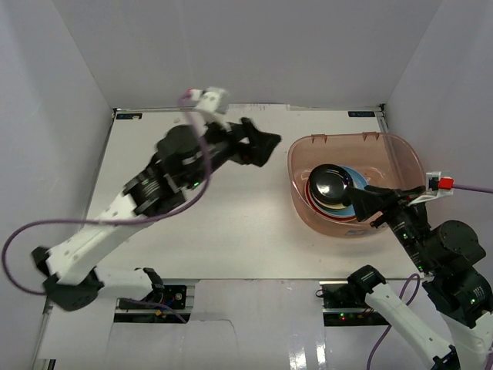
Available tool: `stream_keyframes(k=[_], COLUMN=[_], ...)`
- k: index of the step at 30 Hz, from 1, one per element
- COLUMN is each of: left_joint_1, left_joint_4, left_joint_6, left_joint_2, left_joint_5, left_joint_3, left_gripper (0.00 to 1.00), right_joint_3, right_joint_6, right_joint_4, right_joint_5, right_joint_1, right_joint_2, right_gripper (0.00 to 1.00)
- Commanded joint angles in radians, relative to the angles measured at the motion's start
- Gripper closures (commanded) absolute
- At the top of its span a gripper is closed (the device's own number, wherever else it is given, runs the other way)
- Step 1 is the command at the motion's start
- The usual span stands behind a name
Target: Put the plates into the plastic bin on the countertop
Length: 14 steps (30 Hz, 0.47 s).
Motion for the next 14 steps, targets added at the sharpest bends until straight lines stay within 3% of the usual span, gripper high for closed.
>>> stream_keyframes(k=[1,7,11,14], left_joint_1=[0.002,0.002,0.004,0.004], left_joint_4=[-0.071,-0.327,-0.395,-0.375], left_joint_6=[0.083,0.013,-0.047,-0.047], left_joint_2=[-0.293,-0.755,-0.913,-0.913], left_joint_5=[-0.148,-0.350,-0.386,-0.380], left_joint_3=[-0.230,-0.459,-0.574,-0.599], left_gripper=[0.02,0.02,0.02,0.02], right_joint_3=[0.059,0.164,0.099,-0.024], right_joint_6=[-0.064,-0.178,-0.159,-0.132], right_joint_4=[0.055,0.077,0.116,0.161], right_joint_5=[-0.048,0.072,0.153,0.109], right_joint_1=[-0.001,-0.002,-0.002,-0.002], right_joint_2=[-0.007,-0.075,-0.130,-0.150], right_gripper=[0.10,0.10,0.10,0.10])
